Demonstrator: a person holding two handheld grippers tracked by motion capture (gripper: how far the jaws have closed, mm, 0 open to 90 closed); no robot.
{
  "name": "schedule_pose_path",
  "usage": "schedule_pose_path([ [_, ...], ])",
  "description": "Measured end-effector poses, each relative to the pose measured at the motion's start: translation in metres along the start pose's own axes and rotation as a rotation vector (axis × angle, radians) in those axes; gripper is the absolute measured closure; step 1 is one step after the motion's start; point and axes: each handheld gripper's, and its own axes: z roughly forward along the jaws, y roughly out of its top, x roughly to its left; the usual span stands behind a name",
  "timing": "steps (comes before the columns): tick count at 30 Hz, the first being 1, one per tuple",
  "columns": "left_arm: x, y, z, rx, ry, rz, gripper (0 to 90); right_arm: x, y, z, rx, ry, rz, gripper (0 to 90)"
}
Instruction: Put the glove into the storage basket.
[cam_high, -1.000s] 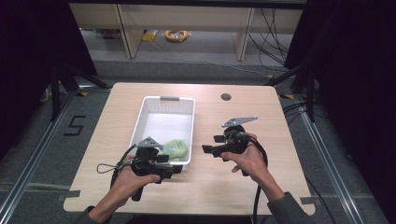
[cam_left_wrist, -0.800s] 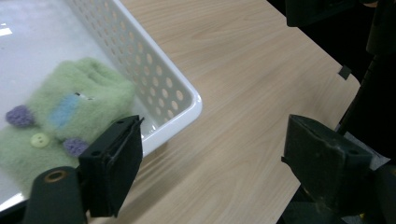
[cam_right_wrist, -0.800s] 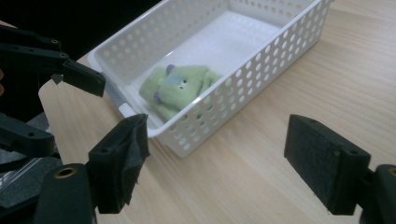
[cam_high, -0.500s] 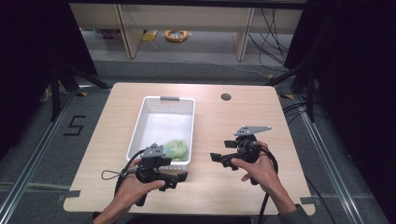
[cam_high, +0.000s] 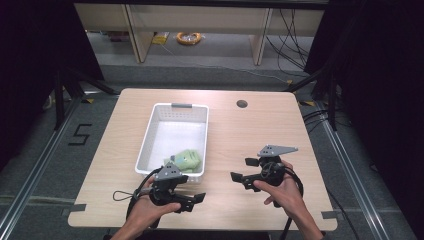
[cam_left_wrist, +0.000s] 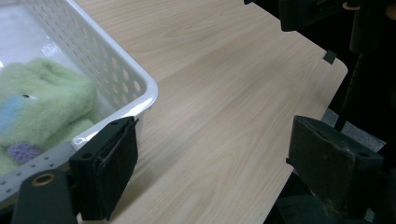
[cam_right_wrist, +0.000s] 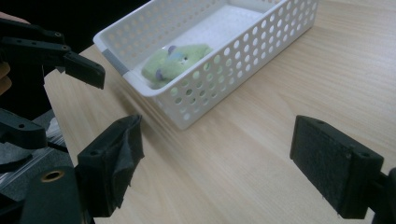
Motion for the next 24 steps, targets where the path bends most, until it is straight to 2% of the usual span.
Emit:
schedule_pose_path([
  [1, 0.0, -0.001, 0.0, 0.003, 0.002, 0.004, 15.5, 0.001, -0.002, 0.001, -0.009, 0.011, 0.013, 18.3],
  [2, -0.001, -0.002, 0.001, -0.001, 0.0, 0.003, 15.5, 0.002, -0.003, 0.0, 0.005, 0.011, 0.019, 18.3],
  [3, -0.001, -0.003, 0.001, 0.008, 0.002, 0.003, 15.5, -0.001, -0.005, 0.0, -0.007, 0.003, -0.015, 18.3],
  [4, -0.001, -0.003, 0.001, 0.004, 0.004, 0.003, 15.5, 0.001, -0.006, -0.001, 0.006, 0.009, 0.011, 18.3],
  [6, -0.001, -0.005, 0.002, 0.005, 0.01, -0.001, 15.5, 0.0, -0.009, -0.001, -0.002, 0.011, 0.002, 18.3],
  [7, -0.001, -0.006, 0.002, -0.001, 0.012, 0.002, 15.5, 0.002, -0.01, -0.002, 0.004, 0.001, 0.02, 18.2],
  [8, -0.002, -0.008, 0.003, 0.0, 0.012, -0.003, 15.5, -0.001, -0.011, -0.002, -0.003, 0.001, -0.01, 18.2],
  [9, -0.002, -0.009, 0.003, 0.002, 0.014, -0.004, 15.5, 0.001, -0.013, -0.002, 0.002, 0.012, 0.013, 18.2],
  [10, -0.002, -0.01, 0.003, 0.005, 0.014, -0.003, 15.6, -0.001, -0.015, -0.002, -0.002, 0.014, -0.002, 18.1],
  [11, -0.001, -0.011, 0.004, 0.007, 0.009, 0.015, 15.6, 0.0, -0.016, -0.003, 0.01, -0.004, 0.01, 18.1],
  [12, -0.002, -0.012, 0.004, 0.0, 0.014, 0.001, 15.5, 0.0, -0.019, -0.002, -0.001, 0.014, 0.011, 18.1],
  [14, -0.002, -0.015, 0.005, 0.009, 0.011, -0.001, 15.6, -0.001, -0.022, -0.002, 0.001, 0.018, 0.002, 18.0],
  [15, -0.003, -0.016, 0.005, 0.003, 0.021, -0.005, 15.6, 0.002, -0.024, -0.004, 0.021, 0.008, 0.032, 18.0],
  [17, -0.003, -0.018, 0.007, 0.005, 0.007, 0.007, 15.6, -0.002, -0.027, -0.003, 0.007, 0.029, -0.006, 17.8],
  [18, -0.003, -0.02, 0.007, 0.01, 0.012, 0.002, 15.5, -0.001, -0.03, -0.004, -0.003, 0.017, 0.0, 17.9],
  [22, -0.005, -0.027, 0.011, 0.01, 0.009, -0.003, 15.5, 0.003, -0.038, -0.007, -0.014, 0.02, 0.031, 17.8],
  [24, -0.005, -0.031, 0.013, 0.021, 0.01, 0.003, 15.5, 0.001, -0.041, -0.007, -0.024, 0.013, -0.008, 17.8],
])
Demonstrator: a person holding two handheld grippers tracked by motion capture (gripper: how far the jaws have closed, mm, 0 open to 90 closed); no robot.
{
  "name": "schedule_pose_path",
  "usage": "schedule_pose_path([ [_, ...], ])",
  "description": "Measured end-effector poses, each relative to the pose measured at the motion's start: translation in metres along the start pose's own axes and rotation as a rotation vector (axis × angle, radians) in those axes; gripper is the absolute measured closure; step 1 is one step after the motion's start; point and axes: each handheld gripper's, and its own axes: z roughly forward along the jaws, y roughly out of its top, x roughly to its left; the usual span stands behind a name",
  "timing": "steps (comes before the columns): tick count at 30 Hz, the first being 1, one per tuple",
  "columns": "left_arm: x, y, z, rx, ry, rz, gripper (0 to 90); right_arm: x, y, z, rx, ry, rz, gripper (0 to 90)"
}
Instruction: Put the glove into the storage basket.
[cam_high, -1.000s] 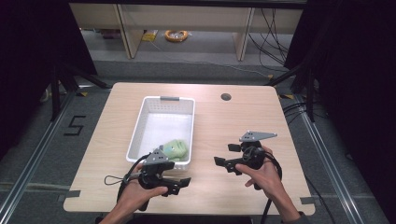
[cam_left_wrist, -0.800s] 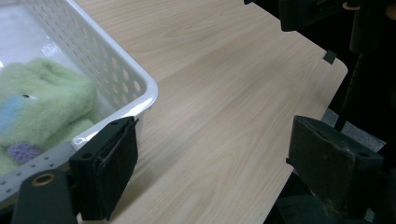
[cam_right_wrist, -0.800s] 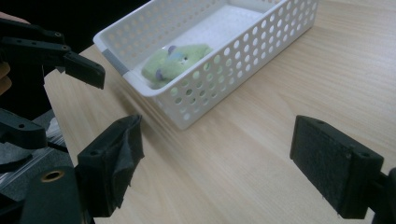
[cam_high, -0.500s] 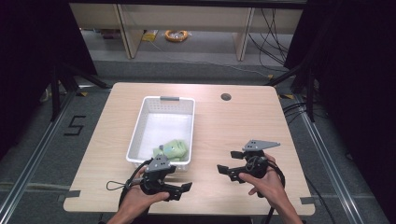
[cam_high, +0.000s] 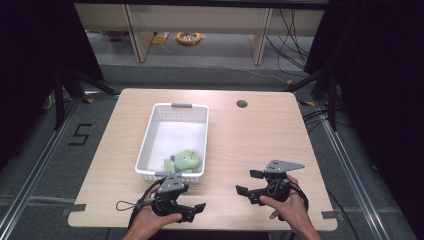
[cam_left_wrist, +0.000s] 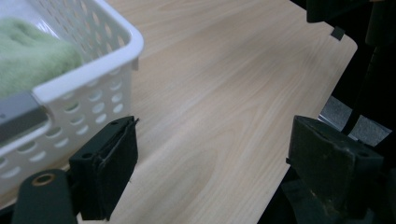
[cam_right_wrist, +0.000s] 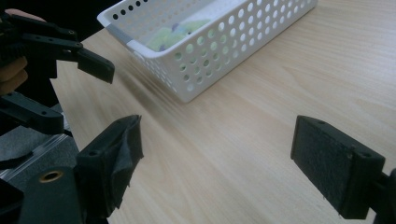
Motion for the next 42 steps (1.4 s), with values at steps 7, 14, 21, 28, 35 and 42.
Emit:
schedule_pose_path([
  [7, -0.006, -0.015, 0.007, 0.029, -0.002, 0.052, 15.6, 0.008, -0.016, 0.002, 0.017, 0.029, 0.04, 17.6],
  [14, -0.007, -0.029, 0.008, 0.078, -0.002, 0.087, 15.5, 0.011, -0.032, 0.003, 0.037, 0.02, -0.009, 16.8],
  [21, -0.01, -0.041, 0.011, 0.087, 0.015, 0.07, 15.5, 0.014, -0.045, 0.006, 0.072, 0.027, -0.032, 16.7],
  [28, -0.011, -0.045, 0.01, 0.074, 0.003, 0.066, 15.6, 0.018, -0.057, 0.004, 0.104, -0.003, -0.032, 16.7],
  [35, -0.011, -0.046, 0.011, 0.079, 0.001, 0.069, 15.6, 0.019, -0.061, 0.001, 0.118, -0.008, -0.035, 16.6],
  [42, -0.011, -0.046, 0.011, 0.085, 0.003, 0.047, 15.6, 0.017, -0.062, 0.003, 0.11, -0.015, -0.068, 16.6],
])
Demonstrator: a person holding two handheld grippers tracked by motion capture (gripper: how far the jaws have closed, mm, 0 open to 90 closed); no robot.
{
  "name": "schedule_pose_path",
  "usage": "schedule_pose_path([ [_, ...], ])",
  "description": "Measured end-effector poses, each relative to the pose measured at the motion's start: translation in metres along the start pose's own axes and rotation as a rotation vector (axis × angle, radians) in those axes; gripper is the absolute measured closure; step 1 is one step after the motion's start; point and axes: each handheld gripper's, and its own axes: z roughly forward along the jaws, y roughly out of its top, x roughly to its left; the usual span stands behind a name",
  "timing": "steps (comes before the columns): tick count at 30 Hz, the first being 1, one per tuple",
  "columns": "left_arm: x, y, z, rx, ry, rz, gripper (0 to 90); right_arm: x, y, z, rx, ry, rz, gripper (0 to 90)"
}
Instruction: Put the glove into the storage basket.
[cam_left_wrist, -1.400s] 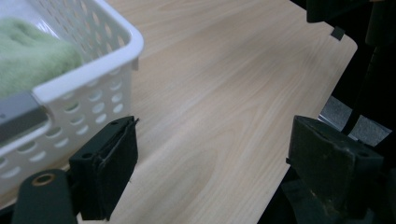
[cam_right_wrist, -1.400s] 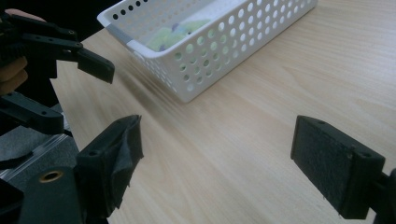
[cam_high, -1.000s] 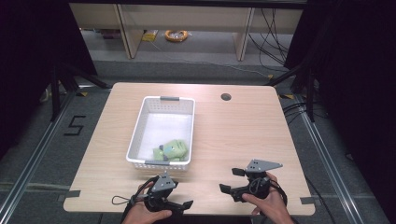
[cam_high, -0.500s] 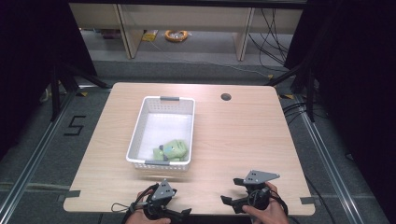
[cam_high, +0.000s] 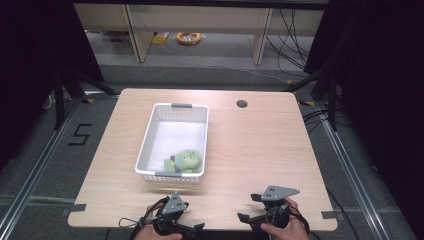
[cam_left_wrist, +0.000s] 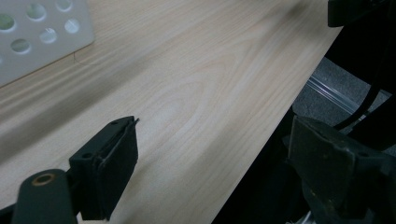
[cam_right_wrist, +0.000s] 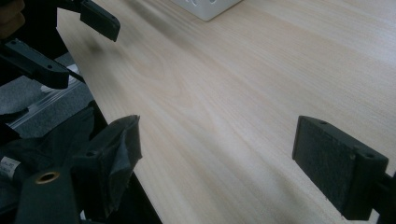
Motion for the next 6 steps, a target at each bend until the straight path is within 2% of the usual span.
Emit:
schedule_pose_path([
  [2, -0.0008, -0.0001, 0.001, -0.012, -0.002, -0.015, 15.6, -0.0006, 0.0001, 0.0005, 0.017, 0.03, 0.006, 16.6],
  [5, 0.0015, 0.0005, -0.0001, -0.004, 0.001, 0.011, 15.6, -0.0002, -0.0007, 0.0004, 0.003, -0.001, 0.009, 16.5],
  [6, 0.0029, 0.0007, -0.0009, 0.009, 0.002, 0.023, 15.6, -0.0013, -0.0006, 0.0004, 0.001, 0.002, -0.004, 16.5],
])
